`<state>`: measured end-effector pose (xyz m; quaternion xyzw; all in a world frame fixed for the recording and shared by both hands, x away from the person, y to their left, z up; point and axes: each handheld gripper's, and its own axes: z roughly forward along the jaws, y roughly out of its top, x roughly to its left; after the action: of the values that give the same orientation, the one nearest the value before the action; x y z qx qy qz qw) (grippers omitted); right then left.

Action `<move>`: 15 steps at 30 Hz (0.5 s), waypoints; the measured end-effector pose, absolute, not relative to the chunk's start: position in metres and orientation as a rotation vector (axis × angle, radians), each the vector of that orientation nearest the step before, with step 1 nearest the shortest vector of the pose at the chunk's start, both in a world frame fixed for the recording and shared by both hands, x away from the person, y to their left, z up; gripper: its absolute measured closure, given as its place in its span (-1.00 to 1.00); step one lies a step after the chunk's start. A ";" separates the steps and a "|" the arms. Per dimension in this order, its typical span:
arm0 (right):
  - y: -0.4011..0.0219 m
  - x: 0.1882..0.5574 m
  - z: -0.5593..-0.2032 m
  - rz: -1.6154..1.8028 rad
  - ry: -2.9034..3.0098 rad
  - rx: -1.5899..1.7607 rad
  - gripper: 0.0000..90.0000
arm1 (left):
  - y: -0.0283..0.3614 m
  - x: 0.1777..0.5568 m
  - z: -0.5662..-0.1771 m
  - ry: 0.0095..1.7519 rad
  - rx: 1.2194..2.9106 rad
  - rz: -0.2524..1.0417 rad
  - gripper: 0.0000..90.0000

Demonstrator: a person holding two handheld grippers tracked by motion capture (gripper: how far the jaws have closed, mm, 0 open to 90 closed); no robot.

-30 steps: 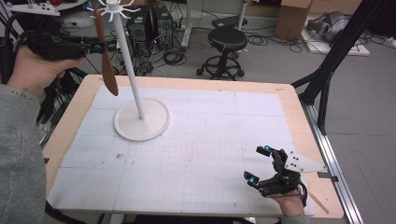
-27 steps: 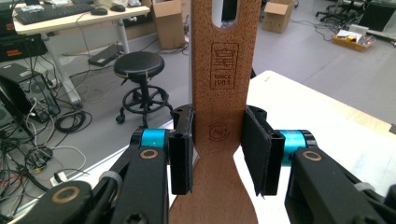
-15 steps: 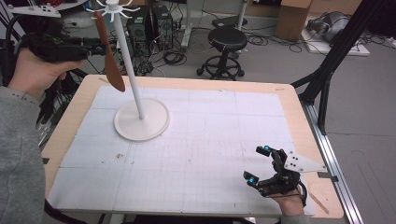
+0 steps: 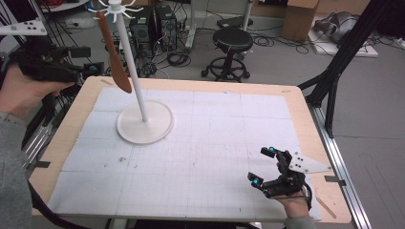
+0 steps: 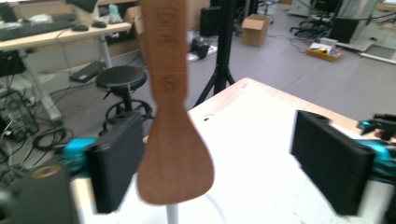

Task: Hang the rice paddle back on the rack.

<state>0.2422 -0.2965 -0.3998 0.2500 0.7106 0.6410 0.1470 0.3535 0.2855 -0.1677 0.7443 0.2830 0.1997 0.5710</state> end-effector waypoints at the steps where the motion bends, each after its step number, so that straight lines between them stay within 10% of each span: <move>1: -0.297 0.243 -0.400 1.846 2.039 0.716 -0.98 | 0.285 0.351 -0.170 0.649 1.742 0.458 -0.69; 15: -0.296 0.248 -0.399 1.846 2.031 0.717 -0.98 | 0.277 0.329 -0.198 0.594 1.731 0.436 -0.87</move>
<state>0.2477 -0.2962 -0.3986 0.2499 0.7076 0.6432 0.1519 0.3291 0.2769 -0.1976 0.7435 0.2552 0.1873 0.5891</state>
